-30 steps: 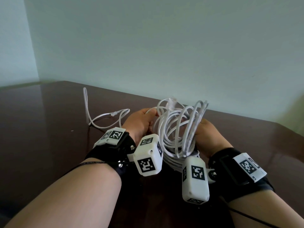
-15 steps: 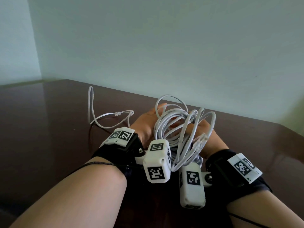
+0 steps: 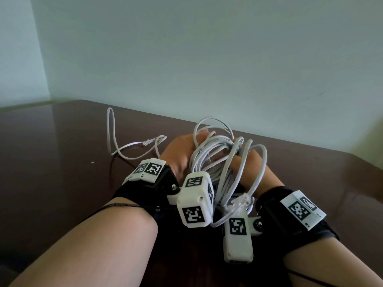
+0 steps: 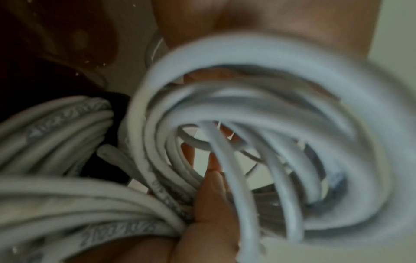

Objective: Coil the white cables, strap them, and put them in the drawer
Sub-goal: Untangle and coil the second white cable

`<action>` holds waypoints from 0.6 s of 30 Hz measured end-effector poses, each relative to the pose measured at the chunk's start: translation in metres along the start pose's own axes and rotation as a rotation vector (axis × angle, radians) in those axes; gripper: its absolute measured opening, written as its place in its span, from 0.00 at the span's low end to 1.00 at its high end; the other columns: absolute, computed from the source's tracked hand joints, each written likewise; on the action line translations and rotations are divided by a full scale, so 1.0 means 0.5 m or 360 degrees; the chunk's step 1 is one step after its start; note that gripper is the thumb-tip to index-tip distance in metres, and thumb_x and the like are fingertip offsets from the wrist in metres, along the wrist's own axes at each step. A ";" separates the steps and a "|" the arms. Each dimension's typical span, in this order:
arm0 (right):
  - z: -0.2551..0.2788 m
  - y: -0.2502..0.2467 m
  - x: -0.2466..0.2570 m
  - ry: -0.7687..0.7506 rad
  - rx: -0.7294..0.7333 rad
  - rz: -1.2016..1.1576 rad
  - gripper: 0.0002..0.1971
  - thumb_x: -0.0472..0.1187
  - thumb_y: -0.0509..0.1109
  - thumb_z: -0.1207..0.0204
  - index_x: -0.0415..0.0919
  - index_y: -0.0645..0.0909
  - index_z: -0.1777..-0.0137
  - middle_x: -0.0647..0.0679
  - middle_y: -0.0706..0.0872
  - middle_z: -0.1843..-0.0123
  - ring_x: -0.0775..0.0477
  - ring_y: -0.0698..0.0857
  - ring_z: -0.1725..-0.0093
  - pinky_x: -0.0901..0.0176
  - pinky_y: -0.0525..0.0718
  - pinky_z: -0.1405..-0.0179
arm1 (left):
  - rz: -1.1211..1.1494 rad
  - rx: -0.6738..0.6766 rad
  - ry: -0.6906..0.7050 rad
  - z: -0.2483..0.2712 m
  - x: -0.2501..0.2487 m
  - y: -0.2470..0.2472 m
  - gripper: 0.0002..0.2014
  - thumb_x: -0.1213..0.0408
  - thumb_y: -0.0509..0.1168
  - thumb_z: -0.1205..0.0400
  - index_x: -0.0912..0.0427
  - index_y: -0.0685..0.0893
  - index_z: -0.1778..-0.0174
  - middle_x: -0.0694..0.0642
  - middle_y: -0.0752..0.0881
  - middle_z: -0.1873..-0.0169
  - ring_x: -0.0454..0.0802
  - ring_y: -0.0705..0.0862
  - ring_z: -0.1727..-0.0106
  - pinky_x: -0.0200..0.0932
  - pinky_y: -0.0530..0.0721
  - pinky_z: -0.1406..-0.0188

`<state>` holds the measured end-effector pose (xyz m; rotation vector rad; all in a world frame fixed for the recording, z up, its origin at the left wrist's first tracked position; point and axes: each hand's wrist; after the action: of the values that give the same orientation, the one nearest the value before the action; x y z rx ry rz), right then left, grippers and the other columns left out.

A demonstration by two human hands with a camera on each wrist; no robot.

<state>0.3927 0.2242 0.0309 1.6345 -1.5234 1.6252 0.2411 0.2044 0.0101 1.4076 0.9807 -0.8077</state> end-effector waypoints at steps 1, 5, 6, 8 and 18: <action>-0.001 0.001 -0.002 -0.0006 -0.0032 0.0047 0.14 0.30 0.63 0.23 0.44 0.76 0.69 0.57 0.82 0.78 0.64 0.81 0.75 0.75 0.76 0.74 | 0.0079 0.0042 -0.0011 0.003 0.001 0.002 0.17 0.50 0.65 0.23 0.62 0.89 0.54 0.59 0.89 0.61 0.55 0.87 0.58 0.48 0.84 0.56; -0.026 0.003 -0.017 -0.0146 -0.0058 0.0655 0.08 0.37 0.62 0.21 0.41 0.76 0.63 0.55 0.77 0.68 0.60 0.76 0.70 0.72 0.69 0.71 | 0.0244 0.0140 0.0078 0.010 0.004 0.006 0.35 0.36 0.58 0.27 0.67 0.87 0.47 0.64 0.89 0.59 0.59 0.88 0.57 0.53 0.88 0.55; -0.032 0.002 -0.023 -0.0163 -0.0060 0.0869 0.09 0.39 0.61 0.20 0.42 0.75 0.63 0.57 0.74 0.67 0.61 0.72 0.70 0.72 0.67 0.72 | 0.0226 0.0162 0.0114 0.011 0.006 0.006 0.39 0.33 0.54 0.27 0.69 0.86 0.47 0.64 0.89 0.62 0.58 0.89 0.60 0.51 0.89 0.58; -0.043 -0.001 -0.027 -0.0191 -0.0153 0.1059 0.07 0.41 0.61 0.20 0.43 0.76 0.58 0.60 0.70 0.67 0.64 0.69 0.70 0.72 0.67 0.74 | 0.0122 0.0256 0.0186 0.014 0.009 0.008 0.40 0.33 0.58 0.30 0.72 0.84 0.46 0.64 0.90 0.62 0.59 0.89 0.61 0.53 0.89 0.56; -0.045 -0.001 -0.047 -0.0153 -0.0180 0.0388 0.13 0.30 0.55 0.16 0.41 0.78 0.56 0.59 0.87 0.72 0.60 0.86 0.69 0.67 0.86 0.66 | 0.0221 -0.0012 0.0303 0.001 0.011 0.017 0.23 0.45 0.58 0.19 0.60 0.89 0.55 0.60 0.89 0.65 0.54 0.87 0.63 0.49 0.85 0.56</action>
<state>0.3885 0.2530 0.0165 1.5359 -1.8907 1.5642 0.2509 0.2047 0.0087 1.5485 1.0163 -0.5745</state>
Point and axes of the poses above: each hand's wrist, its own z-axis away from the middle knuckle, its own y-axis out of the palm, x = y × z
